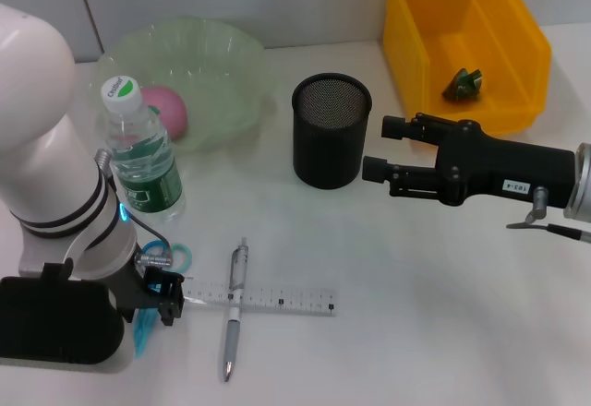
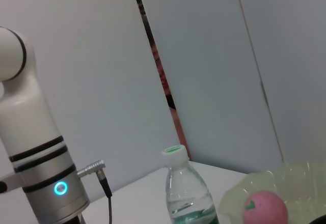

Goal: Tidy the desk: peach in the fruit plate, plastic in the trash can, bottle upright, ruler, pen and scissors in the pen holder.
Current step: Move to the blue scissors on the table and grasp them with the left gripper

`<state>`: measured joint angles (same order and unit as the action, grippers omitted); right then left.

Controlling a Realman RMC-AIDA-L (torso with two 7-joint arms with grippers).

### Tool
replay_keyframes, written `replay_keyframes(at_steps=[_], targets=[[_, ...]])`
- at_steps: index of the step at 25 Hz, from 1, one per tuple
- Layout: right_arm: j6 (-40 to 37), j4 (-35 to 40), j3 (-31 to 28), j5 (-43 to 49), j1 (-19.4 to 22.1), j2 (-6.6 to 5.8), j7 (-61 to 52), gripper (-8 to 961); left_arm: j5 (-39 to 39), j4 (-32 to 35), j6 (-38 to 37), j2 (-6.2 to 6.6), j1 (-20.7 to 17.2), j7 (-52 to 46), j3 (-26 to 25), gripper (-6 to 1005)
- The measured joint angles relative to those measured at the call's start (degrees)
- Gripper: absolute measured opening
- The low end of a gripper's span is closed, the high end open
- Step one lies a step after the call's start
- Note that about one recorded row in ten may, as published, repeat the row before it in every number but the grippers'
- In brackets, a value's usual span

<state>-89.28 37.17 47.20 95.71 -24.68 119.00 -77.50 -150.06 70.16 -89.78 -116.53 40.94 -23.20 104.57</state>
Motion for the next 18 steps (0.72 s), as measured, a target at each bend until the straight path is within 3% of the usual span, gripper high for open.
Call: replay_keyframes(at_steps=[18], targets=[[0.02, -0.08, 0.0, 0.0, -0.4, 0.0, -0.02, 825, 0.37, -1.44, 0.43, 0.5, -0.1, 0.47, -0.43, 451]])
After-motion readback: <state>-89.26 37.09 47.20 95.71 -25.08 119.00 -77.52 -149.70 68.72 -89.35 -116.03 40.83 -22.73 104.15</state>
